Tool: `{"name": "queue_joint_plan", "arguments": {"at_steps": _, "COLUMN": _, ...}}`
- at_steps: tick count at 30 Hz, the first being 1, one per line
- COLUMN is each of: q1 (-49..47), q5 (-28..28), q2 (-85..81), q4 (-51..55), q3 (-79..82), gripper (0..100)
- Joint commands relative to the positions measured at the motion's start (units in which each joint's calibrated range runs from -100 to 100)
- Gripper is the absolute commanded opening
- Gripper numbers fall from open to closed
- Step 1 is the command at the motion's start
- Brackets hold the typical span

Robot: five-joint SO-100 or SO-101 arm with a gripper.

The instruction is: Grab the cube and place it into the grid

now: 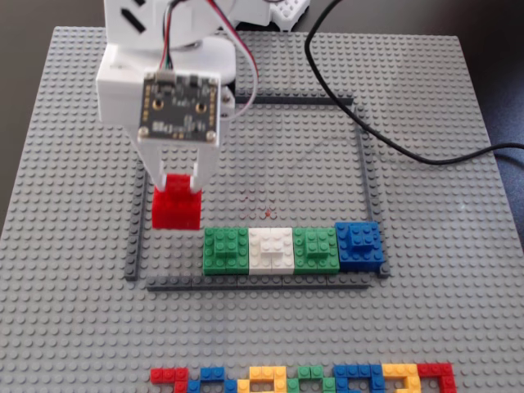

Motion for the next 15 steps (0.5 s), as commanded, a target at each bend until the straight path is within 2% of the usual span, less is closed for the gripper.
{"name": "queue_joint_plan", "arguments": {"at_steps": 1, "q1": 0.35, "q5": -0.05, "q2": 1.18, "q4": -0.76, "q3": -7.19, "gripper": 2}}
{"name": "queue_joint_plan", "arguments": {"at_steps": 15, "q1": 0.42, "q5": -0.15, "q2": 6.77, "q4": -2.47, "q3": -8.91, "gripper": 2}}
